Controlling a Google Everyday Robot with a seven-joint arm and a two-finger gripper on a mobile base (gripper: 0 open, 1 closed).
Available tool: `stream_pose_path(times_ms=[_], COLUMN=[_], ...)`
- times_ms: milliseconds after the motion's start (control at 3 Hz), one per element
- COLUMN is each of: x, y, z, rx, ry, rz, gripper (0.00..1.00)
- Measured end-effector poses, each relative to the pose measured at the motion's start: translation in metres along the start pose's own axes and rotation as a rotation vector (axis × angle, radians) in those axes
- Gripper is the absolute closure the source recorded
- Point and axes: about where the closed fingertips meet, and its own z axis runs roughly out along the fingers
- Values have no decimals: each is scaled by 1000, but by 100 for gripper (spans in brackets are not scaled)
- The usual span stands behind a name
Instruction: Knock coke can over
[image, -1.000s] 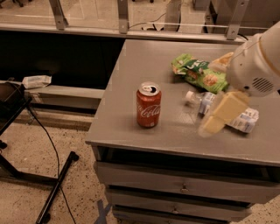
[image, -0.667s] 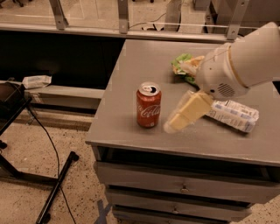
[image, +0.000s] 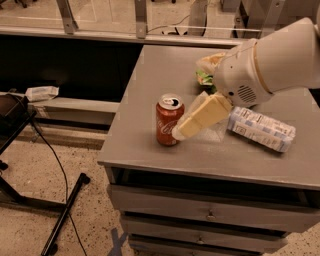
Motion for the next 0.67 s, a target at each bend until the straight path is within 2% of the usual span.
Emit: stream_pose_path(times_ms=[333, 667], x=[6, 7], y=[4, 16], z=[23, 56], rx=[27, 66], ry=[-141, -273], rz=[106, 162], gripper=[0, 0])
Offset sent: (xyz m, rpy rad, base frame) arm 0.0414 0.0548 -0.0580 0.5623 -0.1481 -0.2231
